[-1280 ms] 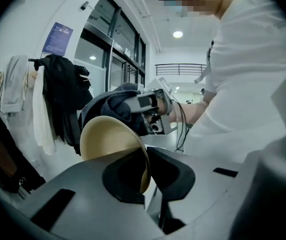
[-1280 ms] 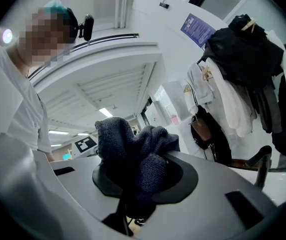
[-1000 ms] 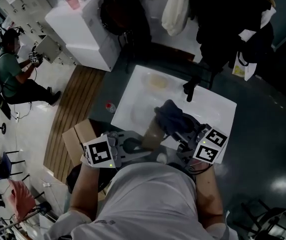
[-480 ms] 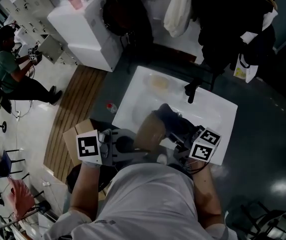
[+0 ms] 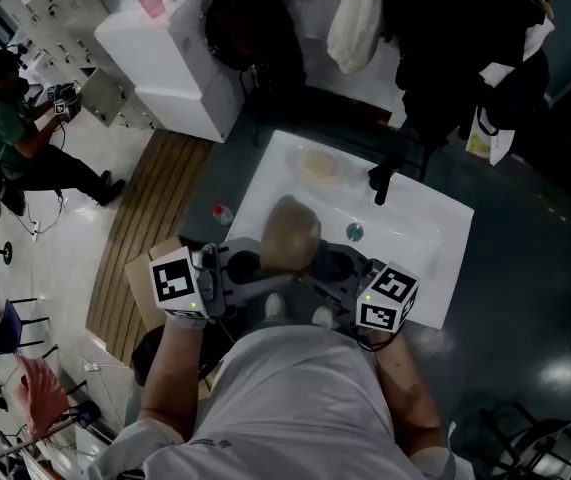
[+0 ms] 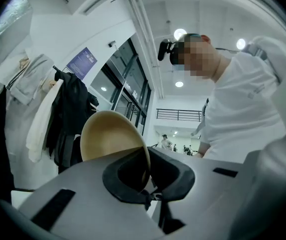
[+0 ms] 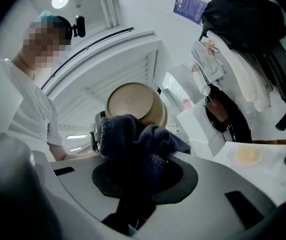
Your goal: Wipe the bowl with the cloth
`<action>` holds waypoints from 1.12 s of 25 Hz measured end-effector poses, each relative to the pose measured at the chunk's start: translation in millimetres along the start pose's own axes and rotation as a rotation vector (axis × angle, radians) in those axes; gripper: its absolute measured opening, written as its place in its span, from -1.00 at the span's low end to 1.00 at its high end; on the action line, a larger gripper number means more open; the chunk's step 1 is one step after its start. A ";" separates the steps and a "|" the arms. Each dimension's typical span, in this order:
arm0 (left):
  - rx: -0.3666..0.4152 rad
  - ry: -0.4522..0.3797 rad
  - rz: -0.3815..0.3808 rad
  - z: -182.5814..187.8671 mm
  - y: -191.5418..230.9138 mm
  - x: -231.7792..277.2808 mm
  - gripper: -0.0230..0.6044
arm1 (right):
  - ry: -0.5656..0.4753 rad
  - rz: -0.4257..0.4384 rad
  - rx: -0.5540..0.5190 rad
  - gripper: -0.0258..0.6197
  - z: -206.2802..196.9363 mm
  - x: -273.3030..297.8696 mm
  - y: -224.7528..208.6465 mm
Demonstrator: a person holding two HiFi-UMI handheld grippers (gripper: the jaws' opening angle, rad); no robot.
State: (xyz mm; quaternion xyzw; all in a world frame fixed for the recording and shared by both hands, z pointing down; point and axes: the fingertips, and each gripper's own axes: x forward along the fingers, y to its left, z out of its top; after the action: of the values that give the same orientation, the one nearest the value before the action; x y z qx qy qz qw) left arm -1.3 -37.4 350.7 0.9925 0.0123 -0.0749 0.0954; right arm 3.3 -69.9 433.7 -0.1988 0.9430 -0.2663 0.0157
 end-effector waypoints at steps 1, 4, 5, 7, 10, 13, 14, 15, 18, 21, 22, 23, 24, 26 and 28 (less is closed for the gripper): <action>0.001 0.002 0.014 -1.3 2.8 -0.2 -0.87 | 0.015 0.003 -0.015 -0.61 -2.7 2.6 3.2; -0.002 0.011 0.054 -6.4 11.8 -0.7 -0.87 | 0.054 0.013 -0.049 -0.61 -9.7 8.1 10.6; -0.002 0.018 0.067 -8.9 14.8 -1.0 -0.87 | 0.067 0.018 -0.061 -0.61 -11.4 9.7 13.0; -0.001 0.038 0.095 -14.1 20.9 -1.8 -0.87 | 0.089 0.034 -0.086 -0.61 -14.2 12.5 19.2; 0.000 0.098 0.135 -27.2 30.1 -3.1 -0.87 | 0.116 0.068 -0.122 -0.61 -16.9 15.9 31.5; -0.034 0.106 0.146 -34.4 34.3 -5.1 -0.87 | 0.131 0.066 -0.155 -0.61 -17.4 15.9 35.4; -0.048 0.097 0.147 -35.1 34.9 -6.3 -0.87 | 0.133 0.059 -0.161 -0.61 -16.8 14.7 34.3; -0.058 0.091 0.148 -36.2 35.5 -7.7 -0.87 | 0.132 0.050 -0.165 -0.61 -16.0 13.3 32.7; -0.077 0.089 0.153 -40.5 36.7 -12.6 -0.87 | 0.123 0.028 -0.171 -0.61 -13.0 8.6 28.2; -0.086 0.088 0.155 -42.4 37.3 -15.7 -0.87 | 0.120 0.016 -0.181 -0.61 -10.1 6.1 27.0; -0.089 0.088 0.155 -42.8 37.6 -16.4 -0.87 | 0.117 0.012 -0.181 -0.61 -9.1 5.1 26.1; -0.091 0.088 0.157 -43.3 38.0 -17.0 -0.87 | 0.112 0.008 -0.177 -0.61 -7.6 3.5 24.7; -0.094 0.089 0.159 -44.1 38.4 -17.5 -0.87 | 0.102 0.005 -0.169 -0.61 -5.2 1.3 22.9; -0.096 0.097 0.163 -46.5 38.4 -18.1 -0.87 | 0.067 0.000 -0.151 -0.61 2.3 -4.4 20.0; -0.090 0.120 0.165 -50.8 37.2 -17.8 -0.87 | 0.025 -0.003 -0.141 -0.61 12.4 -9.5 19.6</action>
State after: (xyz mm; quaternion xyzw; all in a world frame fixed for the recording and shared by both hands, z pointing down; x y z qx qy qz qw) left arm -10.0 -64.4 409.6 0.9876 -0.0603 -0.0066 0.1448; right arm 6.5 -57.1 412.4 -0.1975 0.9593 -0.2016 -0.0107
